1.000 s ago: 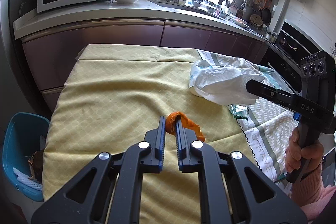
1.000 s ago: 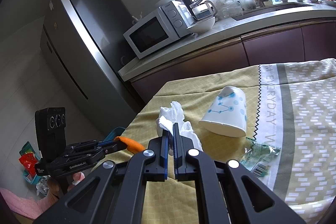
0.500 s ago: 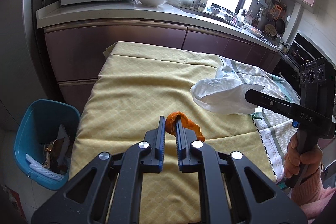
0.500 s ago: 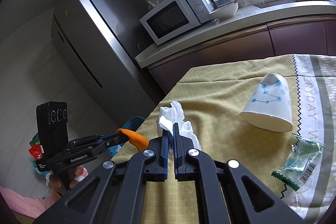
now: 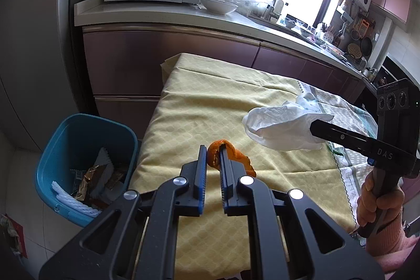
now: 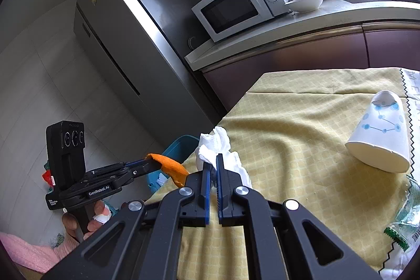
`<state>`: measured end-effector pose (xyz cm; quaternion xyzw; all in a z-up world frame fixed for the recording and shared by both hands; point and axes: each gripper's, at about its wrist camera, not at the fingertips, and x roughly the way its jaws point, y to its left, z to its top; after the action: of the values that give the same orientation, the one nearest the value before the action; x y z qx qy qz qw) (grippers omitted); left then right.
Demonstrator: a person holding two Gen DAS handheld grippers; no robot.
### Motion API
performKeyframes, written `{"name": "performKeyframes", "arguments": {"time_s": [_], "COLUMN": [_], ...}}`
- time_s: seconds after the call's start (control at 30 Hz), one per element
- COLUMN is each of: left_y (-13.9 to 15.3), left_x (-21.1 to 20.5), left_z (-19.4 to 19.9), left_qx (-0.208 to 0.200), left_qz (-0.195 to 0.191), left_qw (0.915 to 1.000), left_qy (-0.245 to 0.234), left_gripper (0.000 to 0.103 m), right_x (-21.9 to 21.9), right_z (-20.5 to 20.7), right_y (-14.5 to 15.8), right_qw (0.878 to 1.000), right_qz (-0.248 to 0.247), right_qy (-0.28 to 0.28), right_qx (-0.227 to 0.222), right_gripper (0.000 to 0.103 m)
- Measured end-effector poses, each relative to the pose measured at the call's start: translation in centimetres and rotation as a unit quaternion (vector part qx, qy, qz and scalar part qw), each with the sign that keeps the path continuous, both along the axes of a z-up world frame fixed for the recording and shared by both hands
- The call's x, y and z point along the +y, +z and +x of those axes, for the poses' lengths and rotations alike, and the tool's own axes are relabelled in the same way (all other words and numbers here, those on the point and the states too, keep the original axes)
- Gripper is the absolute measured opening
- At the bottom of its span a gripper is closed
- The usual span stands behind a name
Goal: Collect trash
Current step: 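Carry the orange peel and tissue over the teal bin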
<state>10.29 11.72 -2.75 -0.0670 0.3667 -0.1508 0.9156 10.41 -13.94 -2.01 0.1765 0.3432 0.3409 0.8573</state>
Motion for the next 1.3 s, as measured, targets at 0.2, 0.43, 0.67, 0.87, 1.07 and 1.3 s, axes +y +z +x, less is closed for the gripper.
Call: {"name": "performKeyframes", "arguments": {"time_s": [0.2,0.43,0.67,0.87,1.07,1.3], "left_y": [0.1,0.2,0.3,0.1,-0.5,-1.6], "left_x": [2.8,6.4,9.8,12.0,13.0,13.9], "left_z": [-0.4,-0.9,-1.0,-1.2,-1.1,-0.7], "left_qx": [-0.001,-0.002,-0.003,-0.003,0.004,0.014], "left_qz": [0.001,0.002,0.004,0.011,0.021,0.029], "left_qw": [0.9996,0.9978,0.9943,0.9911,0.9885,0.9864], "left_qy": [0.028,0.066,0.107,0.132,0.15,0.161], "left_gripper": [0.01,0.01,0.01,0.01,0.01,0.01], "right_x": [2.3,4.8,7.5,9.9,12.2,14.2], "right_z": [0.7,1.5,1.8,2.4,3.1,3.2], "right_y": [0.4,0.5,0.7,0.8,0.6,0.6], "right_qw": [1.0,0.998,0.996,0.994,0.992,0.989], "right_qz": [-0.006,-0.01,-0.018,-0.024,-0.031,-0.041], "right_qy": [0.025,0.054,0.084,0.107,0.126,0.142], "right_qx": [-0.003,-0.002,-0.003,-0.001,0.003,0.007], "right_gripper": [0.003,0.003,0.003,0.003,0.003,0.003]}}
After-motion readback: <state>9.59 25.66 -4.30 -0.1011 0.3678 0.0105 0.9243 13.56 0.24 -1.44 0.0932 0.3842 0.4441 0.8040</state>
